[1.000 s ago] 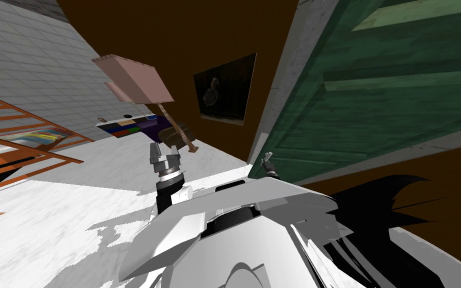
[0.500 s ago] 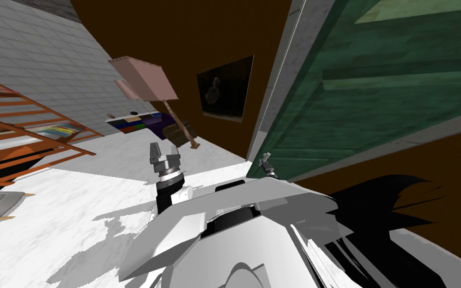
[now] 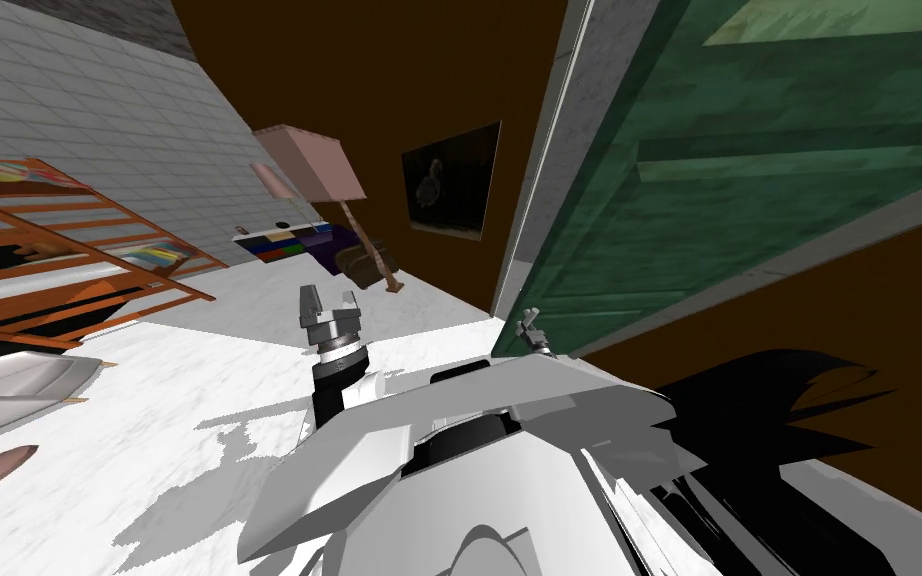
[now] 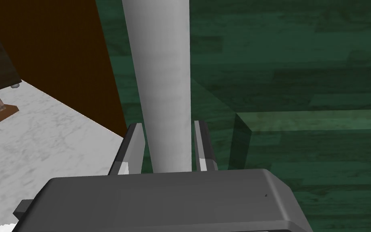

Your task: Pull the door open

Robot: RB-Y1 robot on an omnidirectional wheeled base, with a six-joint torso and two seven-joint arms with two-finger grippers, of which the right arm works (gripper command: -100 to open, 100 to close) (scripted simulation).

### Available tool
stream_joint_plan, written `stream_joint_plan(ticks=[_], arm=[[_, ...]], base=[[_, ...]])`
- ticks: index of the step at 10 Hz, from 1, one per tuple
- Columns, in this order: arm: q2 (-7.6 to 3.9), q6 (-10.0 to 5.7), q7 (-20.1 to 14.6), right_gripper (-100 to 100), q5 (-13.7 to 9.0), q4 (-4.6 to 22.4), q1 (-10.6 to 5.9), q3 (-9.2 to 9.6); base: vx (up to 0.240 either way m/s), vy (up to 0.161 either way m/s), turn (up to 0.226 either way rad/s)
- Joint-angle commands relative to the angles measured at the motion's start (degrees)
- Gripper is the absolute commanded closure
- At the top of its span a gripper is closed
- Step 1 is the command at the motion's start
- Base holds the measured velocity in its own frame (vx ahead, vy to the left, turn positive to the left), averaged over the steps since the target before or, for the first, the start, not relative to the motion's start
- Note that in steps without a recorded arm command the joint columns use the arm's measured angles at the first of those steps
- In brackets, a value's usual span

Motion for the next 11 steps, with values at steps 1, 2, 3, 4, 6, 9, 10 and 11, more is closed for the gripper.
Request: stream_joint_plan(ticks=[1, 2, 3, 4, 6, 9, 10, 11], arm=[[-0.74, -1.33, -0.99, 100, 0.80, 0.25, 0.62, 1.17], [-1.17, -2.01, -1.50, 100, 1.21, 0.31, 0.95, 1.77], [-1.78, -3.00, -2.24, 100, 1.81, 0.41, 1.42, 2.62], [-2.15, -3.59, -2.68, 100, 2.16, 0.46, 1.69, 3.13], [-2.33, -3.65, -2.79, 100, 2.31, 0.15, 1.77, 3.34], [-3.36, -5.71, -4.40, 100, 3.23, 1.59, 1.99, 4.63], [-3.68, -6.33, -4.86, 100, 3.48, 2.02, 2.01, 4.96], [-4.00, -6.94, -5.33, 100, 3.72, 2.44, 2.03, 5.28]], base=[[-0.238, -0.067, 0.116], [-0.202, -0.081, 0.112], [-0.224, -0.059, 0.128], [-0.222, -0.025, 0.087], [-0.160, -0.019, 0.044], [-0.213, -0.027, 0.136], [-0.235, -0.049, 0.127], [-0.208, -0.043, 0.123]])
